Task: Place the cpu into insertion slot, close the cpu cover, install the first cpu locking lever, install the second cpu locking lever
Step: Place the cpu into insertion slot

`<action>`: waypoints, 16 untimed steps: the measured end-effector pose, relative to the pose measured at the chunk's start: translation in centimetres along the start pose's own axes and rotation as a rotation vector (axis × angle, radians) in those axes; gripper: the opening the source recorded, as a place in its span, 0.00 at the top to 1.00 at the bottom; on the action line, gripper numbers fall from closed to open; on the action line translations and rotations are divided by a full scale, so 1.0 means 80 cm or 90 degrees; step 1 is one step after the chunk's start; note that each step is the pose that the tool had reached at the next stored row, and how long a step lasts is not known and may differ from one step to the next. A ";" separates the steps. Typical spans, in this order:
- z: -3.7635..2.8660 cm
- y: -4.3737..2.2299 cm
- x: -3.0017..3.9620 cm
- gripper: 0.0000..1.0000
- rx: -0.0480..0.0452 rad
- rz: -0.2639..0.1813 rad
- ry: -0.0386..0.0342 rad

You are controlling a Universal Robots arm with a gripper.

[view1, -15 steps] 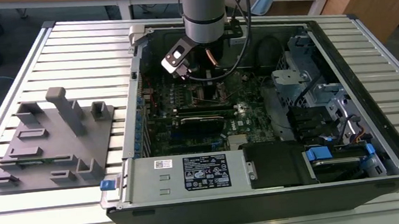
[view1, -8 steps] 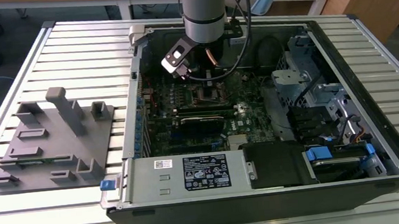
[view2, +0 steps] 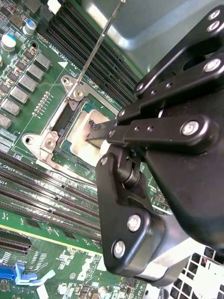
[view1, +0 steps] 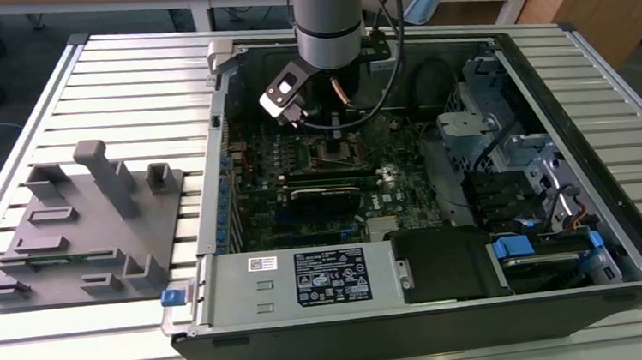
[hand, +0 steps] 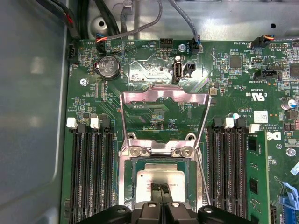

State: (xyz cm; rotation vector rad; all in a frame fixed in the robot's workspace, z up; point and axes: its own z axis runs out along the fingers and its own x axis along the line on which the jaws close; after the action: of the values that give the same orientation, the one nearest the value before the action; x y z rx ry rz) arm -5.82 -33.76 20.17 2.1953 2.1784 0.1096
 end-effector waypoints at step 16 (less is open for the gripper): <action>0.0009 0.0061 0.0001 0.90 0.0267 0.001 -0.0001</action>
State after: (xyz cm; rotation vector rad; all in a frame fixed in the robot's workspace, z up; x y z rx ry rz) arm -5.32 -33.75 20.14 2.2177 2.1996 0.0643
